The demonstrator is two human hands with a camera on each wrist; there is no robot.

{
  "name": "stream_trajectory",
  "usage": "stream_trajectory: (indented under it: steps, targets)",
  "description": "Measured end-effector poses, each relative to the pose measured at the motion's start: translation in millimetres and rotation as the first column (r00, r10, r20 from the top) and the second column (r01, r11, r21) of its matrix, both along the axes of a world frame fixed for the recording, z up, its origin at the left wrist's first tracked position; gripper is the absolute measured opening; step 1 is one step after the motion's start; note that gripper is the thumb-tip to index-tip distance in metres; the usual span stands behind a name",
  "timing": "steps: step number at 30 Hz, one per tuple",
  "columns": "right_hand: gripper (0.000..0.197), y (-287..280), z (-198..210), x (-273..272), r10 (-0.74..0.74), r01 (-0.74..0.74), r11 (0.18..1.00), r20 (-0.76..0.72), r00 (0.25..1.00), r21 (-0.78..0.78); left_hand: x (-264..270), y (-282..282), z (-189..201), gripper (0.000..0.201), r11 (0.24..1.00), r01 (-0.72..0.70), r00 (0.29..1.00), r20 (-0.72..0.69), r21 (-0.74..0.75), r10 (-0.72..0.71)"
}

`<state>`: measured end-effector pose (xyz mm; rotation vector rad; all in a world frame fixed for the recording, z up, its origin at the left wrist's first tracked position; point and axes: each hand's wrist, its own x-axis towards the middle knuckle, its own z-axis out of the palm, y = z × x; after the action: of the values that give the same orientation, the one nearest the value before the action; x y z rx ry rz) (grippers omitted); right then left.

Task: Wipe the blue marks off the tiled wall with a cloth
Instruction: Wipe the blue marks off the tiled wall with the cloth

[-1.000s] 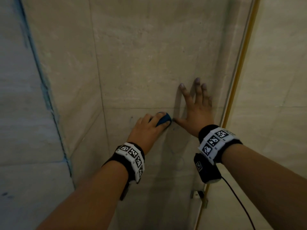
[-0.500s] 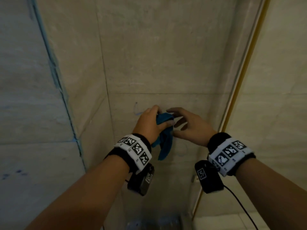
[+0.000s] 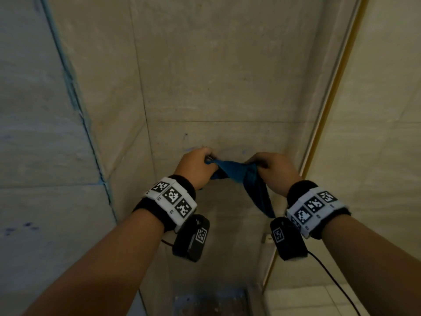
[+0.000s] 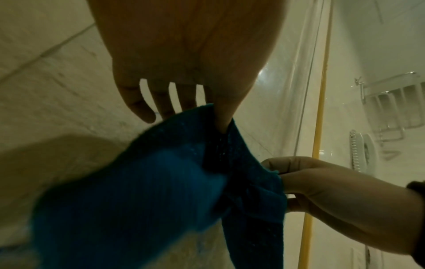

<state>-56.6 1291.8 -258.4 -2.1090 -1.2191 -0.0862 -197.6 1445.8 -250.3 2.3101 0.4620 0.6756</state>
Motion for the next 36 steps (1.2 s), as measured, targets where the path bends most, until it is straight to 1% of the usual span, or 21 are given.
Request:
stream_trajectory:
  steps: [3,5,7,10,13,14,16,17,19,20,22,24,25,27,29,31,33,34,36]
  targets:
    - [0.035,-1.2,2.2,1.1,-0.016,0.017,1.0,-0.047,0.999,0.007,-1.8,-0.5,0.4,0.014,0.999,-0.032,0.998,0.06,0.027,0.031]
    - [0.035,-1.6,4.2,-0.8,-0.034,0.033,0.999,-0.053,0.998,-0.023,-2.7,-2.4,1.6,0.015,0.999,-0.034,0.995,0.095,0.022,0.032]
    - [0.035,-2.1,7.5,-4.6,-0.013,0.012,1.0,-0.078,0.997,-0.012,-1.6,-3.1,3.2,0.015,1.0,-0.021,0.993,0.114,0.003,0.02]
    - [0.036,1.4,12.6,-14.0,0.12,-0.119,0.993,-0.166,0.979,0.016,1.4,-7.7,8.4,0.014,0.999,0.036,0.991,0.131,-0.024,-0.033]
    - [0.037,8.8,12.0,-20.5,0.193,-0.215,0.973,-0.222,0.956,-0.079,3.4,-15.1,13.4,0.014,0.994,0.089,0.985,0.152,-0.058,-0.079]
    - [0.034,10.8,10.7,-21.8,0.196,-0.222,0.97,-0.222,0.955,-0.099,3.5,-17.1,14.6,0.014,0.994,0.092,0.983,0.162,-0.062,-0.08]
    - [0.018,12.8,9.4,-23.4,0.176,-0.198,0.974,-0.179,0.968,-0.111,2.5,-18.3,16.0,0.015,0.995,0.08,0.981,0.182,-0.056,-0.068]
    - [0.017,13.0,9.2,-23.2,0.159,-0.177,0.979,-0.168,0.973,-0.098,1.3,-17.4,16.4,0.016,0.996,0.075,0.98,0.187,-0.053,-0.064]
    - [0.017,12.6,9.5,-21.7,0.12,-0.131,0.99,-0.193,0.974,-0.043,-3.1,-13.9,16.7,0.018,0.995,0.08,0.983,0.168,-0.052,-0.071]
    - [0.016,11.9,10.1,-20.7,0.103,-0.107,0.994,-0.217,0.971,-0.005,-5.8,-12.6,16.8,0.017,0.993,0.099,0.987,0.131,-0.06,-0.09]
    - [0.012,10.6,11.7,-18.8,0.086,-0.079,0.996,-0.233,0.969,0.041,-9.6,-12.5,15.5,0.021,0.984,0.173,0.985,0.006,-0.049,-0.173]
    - [0.009,9.0,13.4,-16.6,0.066,-0.059,0.997,-0.173,0.983,0.041,-10.0,-16.0,13.5,0.032,0.968,0.247,0.963,-0.096,-0.044,-0.25]
    - [0.008,8.1,13.8,-14.8,0.058,-0.05,0.997,-0.15,0.987,0.053,-9.3,-18.5,12.8,0.038,0.963,0.263,0.957,-0.109,-0.055,-0.268]
    - [0.007,5.4,16.0,-13.0,0.066,-0.049,0.993,-0.162,0.985,0.111,-7.1,-22.8,13.2,0.044,0.965,0.247,0.966,-0.064,-0.085,-0.252]
    - [0.008,2.9,18.9,-14.4,0.101,-0.069,0.985,-0.198,0.975,0.161,-4.6,-25.6,15.0,0.046,0.977,0.192,0.981,-0.022,-0.092,-0.195]
    - [0.008,2.0,22.2,-18.0,0.147,-0.106,0.976,-0.217,0.965,0.192,-0.3,-26.8,16.5,0.046,0.983,0.169,0.984,-0.052,-0.068,-0.172]
    - [0.01,2.1,23.9,-22.3,0.202,-0.142,0.961,-0.257,0.945,0.235,4.2,-28.0,17.4,0.04,0.988,0.153,0.985,-0.081,-0.037,-0.155]
    - [0.013,2.3,23.9,-23.9,0.226,-0.147,0.952,-0.293,0.929,0.267,6.5,-27.9,17.4,0.036,0.991,0.133,0.988,-0.07,-0.025,-0.134]
    - [0.02,2.1,22.5,-25.1,0.252,-0.118,0.933,-0.386,0.887,0.34,10.3,-26.5,17.6,0.028,0.996,0.08,0.997,0.005,-0.037,-0.08]
